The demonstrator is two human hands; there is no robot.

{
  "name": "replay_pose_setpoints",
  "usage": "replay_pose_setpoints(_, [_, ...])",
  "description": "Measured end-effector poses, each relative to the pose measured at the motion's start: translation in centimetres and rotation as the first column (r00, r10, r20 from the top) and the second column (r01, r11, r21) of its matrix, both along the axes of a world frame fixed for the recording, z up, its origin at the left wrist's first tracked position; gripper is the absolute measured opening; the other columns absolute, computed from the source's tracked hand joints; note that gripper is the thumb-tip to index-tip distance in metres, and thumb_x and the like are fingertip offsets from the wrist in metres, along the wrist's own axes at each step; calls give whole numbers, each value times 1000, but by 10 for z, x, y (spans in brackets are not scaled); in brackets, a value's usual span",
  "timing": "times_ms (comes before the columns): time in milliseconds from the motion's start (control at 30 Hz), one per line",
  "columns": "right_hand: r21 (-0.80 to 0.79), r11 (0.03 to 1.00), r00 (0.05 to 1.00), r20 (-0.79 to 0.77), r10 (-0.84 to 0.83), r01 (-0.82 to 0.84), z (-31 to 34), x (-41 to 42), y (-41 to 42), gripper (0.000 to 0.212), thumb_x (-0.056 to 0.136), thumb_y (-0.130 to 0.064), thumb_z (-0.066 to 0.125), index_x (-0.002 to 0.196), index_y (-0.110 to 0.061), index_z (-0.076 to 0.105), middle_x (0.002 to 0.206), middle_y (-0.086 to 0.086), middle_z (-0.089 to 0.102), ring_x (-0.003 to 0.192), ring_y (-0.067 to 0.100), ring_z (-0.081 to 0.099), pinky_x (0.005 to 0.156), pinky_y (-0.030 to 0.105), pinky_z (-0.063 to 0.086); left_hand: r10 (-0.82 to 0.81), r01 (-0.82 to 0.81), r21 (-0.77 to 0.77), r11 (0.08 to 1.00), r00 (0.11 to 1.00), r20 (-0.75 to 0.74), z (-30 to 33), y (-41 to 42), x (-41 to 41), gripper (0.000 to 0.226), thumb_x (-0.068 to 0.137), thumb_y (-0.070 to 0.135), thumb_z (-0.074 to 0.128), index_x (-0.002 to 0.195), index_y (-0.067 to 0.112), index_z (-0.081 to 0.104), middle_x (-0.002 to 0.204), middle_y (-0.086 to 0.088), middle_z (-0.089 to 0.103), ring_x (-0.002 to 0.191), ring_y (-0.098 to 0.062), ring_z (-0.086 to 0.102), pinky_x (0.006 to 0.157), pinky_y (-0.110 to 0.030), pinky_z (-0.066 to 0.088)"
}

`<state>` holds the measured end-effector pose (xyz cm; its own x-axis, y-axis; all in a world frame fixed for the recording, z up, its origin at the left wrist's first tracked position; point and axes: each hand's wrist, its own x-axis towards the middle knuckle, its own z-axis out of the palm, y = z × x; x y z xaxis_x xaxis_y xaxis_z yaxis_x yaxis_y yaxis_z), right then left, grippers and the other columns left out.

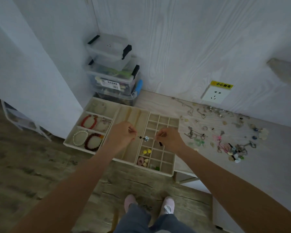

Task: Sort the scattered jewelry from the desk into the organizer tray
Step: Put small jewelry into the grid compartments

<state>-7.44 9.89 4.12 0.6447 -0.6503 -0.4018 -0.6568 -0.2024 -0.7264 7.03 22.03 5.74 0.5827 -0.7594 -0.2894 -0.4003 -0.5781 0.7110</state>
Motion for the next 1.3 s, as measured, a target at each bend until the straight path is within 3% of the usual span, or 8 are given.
replay_pose_setpoints(100, [-84, 996, 998, -57, 11, -16, -2, 4, 2, 16, 89, -12, 60, 84, -1, 71, 85, 14, 70, 80, 19, 62, 68, 18, 44, -68, 67, 47, 997, 997, 33, -1, -8, -1, 4, 84, 11, 65, 88, 9, 66, 83, -3, 67, 74, -11, 61, 65, -19, 47])
replay_pose_setpoints(233, [-133, 991, 996, -88, -3, -9, -3, 3, 4, 22, 90, -10, 58, 82, 6, 72, 85, 23, 70, 61, 15, 55, 51, 5, 38, -126, 127, 69, 990, 992, -11, -4, -15, -1, 7, 86, 11, 64, 90, 6, 68, 83, -6, 69, 64, -6, 58, 48, -4, 41])
replay_pose_setpoints(433, [-148, 989, 994, -102, -38, 22, -1, 0, 8, 19, 92, -12, 56, 93, -2, 72, 96, 12, 69, 82, 17, 59, 57, 1, 36, -172, 173, 53, 984, 985, -17, -9, -20, 1, 6, 86, 11, 64, 90, 7, 66, 81, -4, 69, 69, -10, 62, 64, -18, 47])
replay_pose_setpoints(633, [-118, 992, 989, -137, -64, 47, -2, 2, 9, 21, 93, -12, 55, 91, 0, 72, 56, -10, 49, 47, 0, 46, 44, 2, 36, -219, 229, 109, 967, 971, -91, -9, -21, 2, 4, 84, 10, 67, 87, 8, 67, 76, 0, 68, 66, -5, 63, 61, -14, 49])
replay_pose_setpoints(800, [-151, 988, 984, -168, -55, 30, -5, 4, 10, 23, 92, -17, 58, 88, -1, 73, 57, -7, 52, 52, 1, 44, 46, 1, 35, -241, 254, 150, 955, 965, -100, -13, -23, 2, 3, 83, 9, 67, 85, 7, 68, 74, -1, 68, 67, -7, 63, 69, -21, 52])
replay_pose_setpoints(967, [-163, 985, 979, -185, -80, 50, -8, 8, 11, 24, 92, -18, 57, 89, -2, 74, 85, 14, 71, 64, 10, 52, 45, 5, 33, -251, 255, 192, 948, 967, -40, -21, -31, -1, 2, 83, 8, 66, 81, 7, 66, 71, -1, 67, 69, -10, 64, 65, -19, 48])
replay_pose_setpoints(1067, [-172, 984, 978, -190, -87, 55, -9, 10, 11, 22, 92, -16, 56, 92, -2, 73, 90, 15, 71, 73, 17, 59, 57, 18, 37, -261, 256, 188, 948, 965, 2, -22, -35, -2, 8, 84, 7, 65, 76, 10, 64, 72, -1, 65, 68, -8, 62, 57, -14, 42])
replay_pose_setpoints(1300, [-192, 980, 981, -176, -84, 49, -11, 10, 11, 19, 91, -15, 57, 93, -4, 72, 96, 10, 70, 87, 18, 62, 63, 16, 35, -340, 334, 88, 939, 938, 67, -25, -36, -2, 8, 87, 11, 64, 81, 16, 61, 80, 3, 62, 68, -3, 56, 58, -12, 40])
